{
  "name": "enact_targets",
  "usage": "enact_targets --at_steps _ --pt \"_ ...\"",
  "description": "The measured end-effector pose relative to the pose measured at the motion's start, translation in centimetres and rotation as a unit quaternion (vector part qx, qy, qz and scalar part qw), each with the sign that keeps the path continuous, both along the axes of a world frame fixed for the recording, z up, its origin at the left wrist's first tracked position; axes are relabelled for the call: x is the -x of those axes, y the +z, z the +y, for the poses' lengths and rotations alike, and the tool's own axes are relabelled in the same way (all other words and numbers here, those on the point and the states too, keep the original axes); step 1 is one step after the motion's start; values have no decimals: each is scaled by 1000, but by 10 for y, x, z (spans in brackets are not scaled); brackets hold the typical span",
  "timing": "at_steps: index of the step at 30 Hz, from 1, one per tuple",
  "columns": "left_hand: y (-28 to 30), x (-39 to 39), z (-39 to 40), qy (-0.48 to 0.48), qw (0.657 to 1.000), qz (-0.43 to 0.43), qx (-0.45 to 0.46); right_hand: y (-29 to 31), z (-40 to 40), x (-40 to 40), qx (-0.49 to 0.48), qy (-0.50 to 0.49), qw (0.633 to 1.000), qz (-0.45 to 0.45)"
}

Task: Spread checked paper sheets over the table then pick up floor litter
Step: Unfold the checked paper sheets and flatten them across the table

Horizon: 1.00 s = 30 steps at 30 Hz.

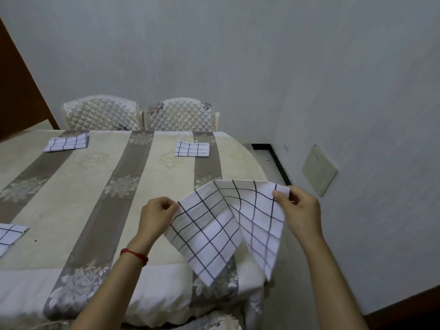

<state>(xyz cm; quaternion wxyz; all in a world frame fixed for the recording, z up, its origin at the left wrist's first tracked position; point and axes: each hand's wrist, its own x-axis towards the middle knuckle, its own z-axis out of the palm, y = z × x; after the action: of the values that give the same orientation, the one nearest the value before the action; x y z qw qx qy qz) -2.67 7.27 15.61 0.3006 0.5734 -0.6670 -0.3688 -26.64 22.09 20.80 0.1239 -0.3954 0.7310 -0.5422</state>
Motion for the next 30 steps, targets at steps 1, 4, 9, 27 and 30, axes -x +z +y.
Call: enact_targets --at_steps 1,4,9,27,30 --pt "-1 0 1 0 999 -49 23 4 -1 1 -1 3 1000 25" --pt "8 22 14 -63 990 -70 103 14 -6 -2 -9 54 993 109" --pt "43 73 45 -299 947 37 115 23 -12 -18 -46 166 970 172" --pt "65 50 9 -94 950 276 110 -19 37 12 -30 75 989 -122" --pt "56 46 7 -39 954 284 85 -11 30 7 11 77 987 -140"
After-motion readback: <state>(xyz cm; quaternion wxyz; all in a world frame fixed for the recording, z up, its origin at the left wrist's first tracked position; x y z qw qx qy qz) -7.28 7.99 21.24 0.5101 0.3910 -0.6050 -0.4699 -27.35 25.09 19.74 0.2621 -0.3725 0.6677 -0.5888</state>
